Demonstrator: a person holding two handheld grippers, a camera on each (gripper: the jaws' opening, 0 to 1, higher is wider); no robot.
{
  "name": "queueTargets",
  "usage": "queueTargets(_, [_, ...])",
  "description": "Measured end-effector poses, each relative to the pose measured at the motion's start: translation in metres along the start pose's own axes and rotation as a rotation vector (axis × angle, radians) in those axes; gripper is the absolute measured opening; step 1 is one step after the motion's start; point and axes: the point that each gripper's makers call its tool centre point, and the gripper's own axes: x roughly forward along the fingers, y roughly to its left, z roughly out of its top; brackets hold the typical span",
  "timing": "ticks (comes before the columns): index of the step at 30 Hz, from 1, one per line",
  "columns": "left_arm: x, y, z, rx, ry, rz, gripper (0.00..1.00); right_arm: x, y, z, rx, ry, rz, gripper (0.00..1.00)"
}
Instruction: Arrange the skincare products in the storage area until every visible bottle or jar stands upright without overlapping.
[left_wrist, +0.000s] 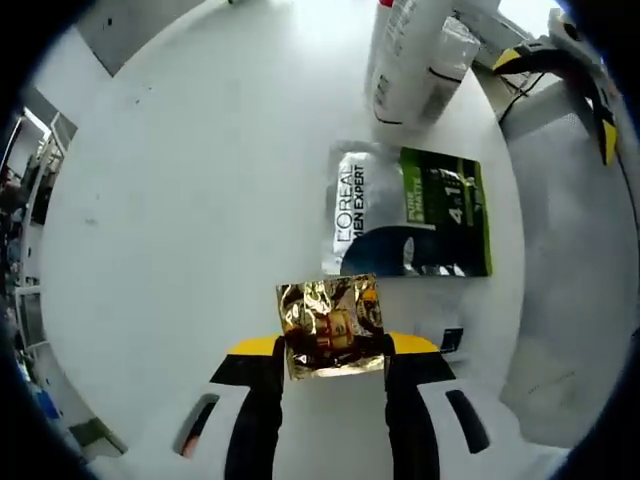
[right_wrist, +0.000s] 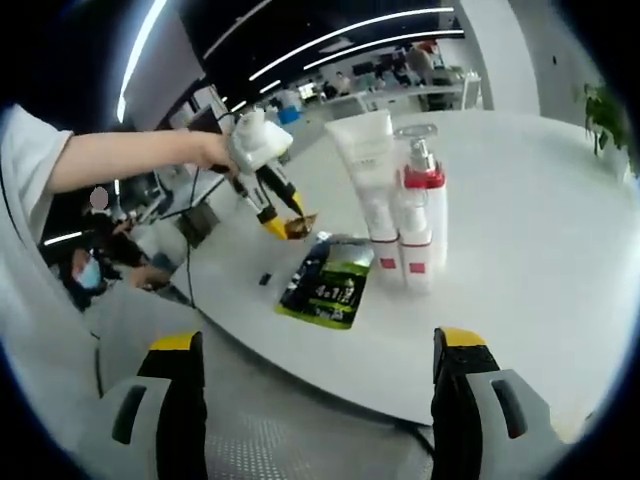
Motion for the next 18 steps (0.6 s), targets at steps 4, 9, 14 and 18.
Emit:
queueTargets(4, [0.004, -0.012, -0.005, 0.009, 0.007, -0.011, 0.41, 0.001, -0.001, 0.000, -0.006, 0.000, -0.005, 0.94])
queueTargets(9, [0.011, -0.017, -0.006, 0.035, 0.007, -0.015, 0.41, 0.001, -0.002, -0.001, -0.011, 0.001, -0.010, 0.94])
queueTargets(14, [0.011, -0.015, -0.005, 0.088, 0.028, -0.005, 0.40, 0.001, -0.001, -0.001, -0.019, 0.005, -0.016, 0.94])
queueTargets(18, [0.013, -0.018, -0.004, 0.094, 0.030, -0.014, 0.40, 0.001, -0.002, -0.002, -0.024, 0.009, -0.021, 0.94])
